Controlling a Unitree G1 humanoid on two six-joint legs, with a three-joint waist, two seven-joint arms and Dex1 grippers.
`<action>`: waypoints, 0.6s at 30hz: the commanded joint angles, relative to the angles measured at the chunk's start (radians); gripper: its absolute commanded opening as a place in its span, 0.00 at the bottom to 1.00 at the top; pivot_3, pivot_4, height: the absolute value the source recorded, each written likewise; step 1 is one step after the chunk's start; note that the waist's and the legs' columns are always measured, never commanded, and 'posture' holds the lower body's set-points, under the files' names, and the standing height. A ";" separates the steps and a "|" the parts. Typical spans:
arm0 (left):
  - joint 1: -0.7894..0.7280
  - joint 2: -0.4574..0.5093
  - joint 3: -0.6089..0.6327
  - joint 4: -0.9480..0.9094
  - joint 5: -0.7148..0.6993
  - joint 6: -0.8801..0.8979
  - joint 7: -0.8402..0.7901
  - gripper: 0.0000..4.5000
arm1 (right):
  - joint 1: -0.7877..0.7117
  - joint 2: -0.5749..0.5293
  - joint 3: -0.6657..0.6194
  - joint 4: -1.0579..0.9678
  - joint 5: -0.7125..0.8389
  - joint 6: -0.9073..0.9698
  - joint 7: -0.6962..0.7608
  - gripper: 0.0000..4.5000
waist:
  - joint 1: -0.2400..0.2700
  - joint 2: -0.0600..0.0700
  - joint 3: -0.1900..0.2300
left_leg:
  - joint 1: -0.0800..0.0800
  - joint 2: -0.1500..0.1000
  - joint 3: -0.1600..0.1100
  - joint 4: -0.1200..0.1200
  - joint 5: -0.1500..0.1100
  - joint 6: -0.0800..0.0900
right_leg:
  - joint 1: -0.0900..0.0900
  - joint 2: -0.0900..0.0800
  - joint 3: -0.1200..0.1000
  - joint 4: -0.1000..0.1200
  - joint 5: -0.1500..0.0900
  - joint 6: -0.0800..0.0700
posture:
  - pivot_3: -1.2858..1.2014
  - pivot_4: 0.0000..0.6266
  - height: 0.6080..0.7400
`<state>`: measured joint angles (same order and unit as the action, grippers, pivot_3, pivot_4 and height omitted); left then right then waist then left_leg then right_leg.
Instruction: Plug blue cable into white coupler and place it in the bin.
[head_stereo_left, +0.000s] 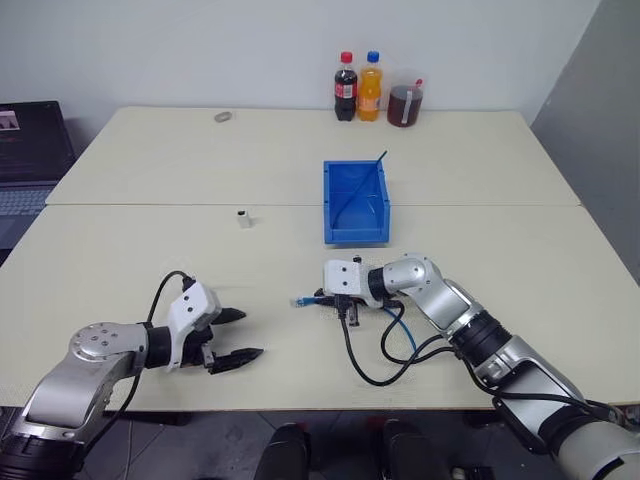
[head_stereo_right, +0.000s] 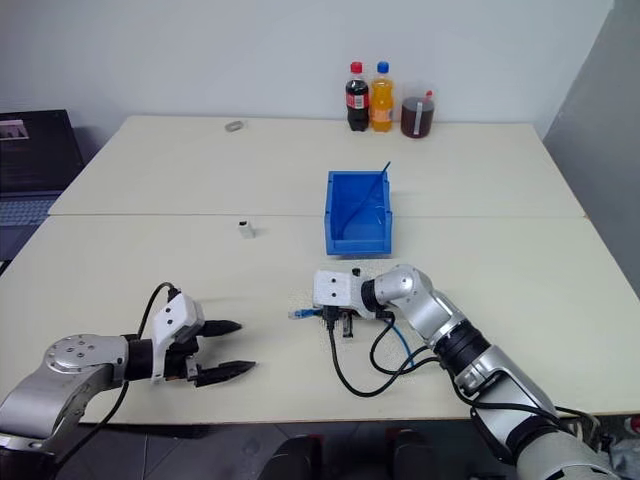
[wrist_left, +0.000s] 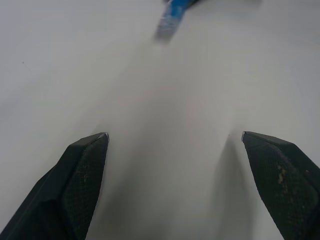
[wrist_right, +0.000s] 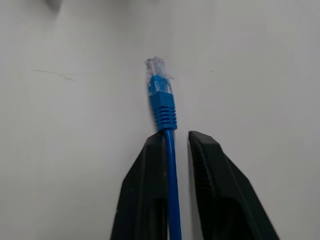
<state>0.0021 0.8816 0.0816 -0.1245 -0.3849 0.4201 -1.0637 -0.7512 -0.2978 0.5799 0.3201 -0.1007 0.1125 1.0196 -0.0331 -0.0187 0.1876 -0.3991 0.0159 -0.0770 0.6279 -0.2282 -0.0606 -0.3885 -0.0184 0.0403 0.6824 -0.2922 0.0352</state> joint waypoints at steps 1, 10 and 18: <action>-0.045 -0.001 -0.003 0.046 0.023 -0.018 0.000 1.00 | 0.026 -0.033 -0.014 -0.101 0.027 0.025 0.077 0.41 | 0.000 0.000 0.000 | 0.000 0.000 0.000 0.000 0.000 0.000 | 0.000 0.000 0.000 0.000 0.000 0.000 | 0.52 0.24 1.00; -0.179 -0.054 -0.104 0.124 0.078 -0.056 -0.028 1.00 | 0.138 -0.162 -0.102 -0.361 0.120 0.223 0.148 0.93 | 0.002 0.000 0.000 | -0.001 -0.001 -0.001 0.001 0.000 0.000 | 0.001 0.000 -0.001 0.000 0.000 0.000 | 0.52 0.24 1.00; -0.244 -0.154 -0.191 0.135 0.114 -0.034 0.000 1.00 | 0.214 -0.193 -0.226 -0.515 0.165 0.388 0.040 1.00 | 0.006 0.000 0.000 | -0.001 -0.002 -0.001 0.001 0.000 0.000 | 0.001 -0.001 -0.001 0.000 0.000 0.000 | 0.52 0.24 1.00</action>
<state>-0.2395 0.7478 -0.0727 0.0140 -0.2846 0.3698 -1.0731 -0.5403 -0.4906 0.4039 -0.1347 0.0447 0.4715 1.0991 -0.0266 -0.0188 0.1875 -0.3996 0.0137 -0.0780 0.6294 -0.2281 -0.0605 -0.3867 -0.0198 0.0397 0.6825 -0.2919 0.0359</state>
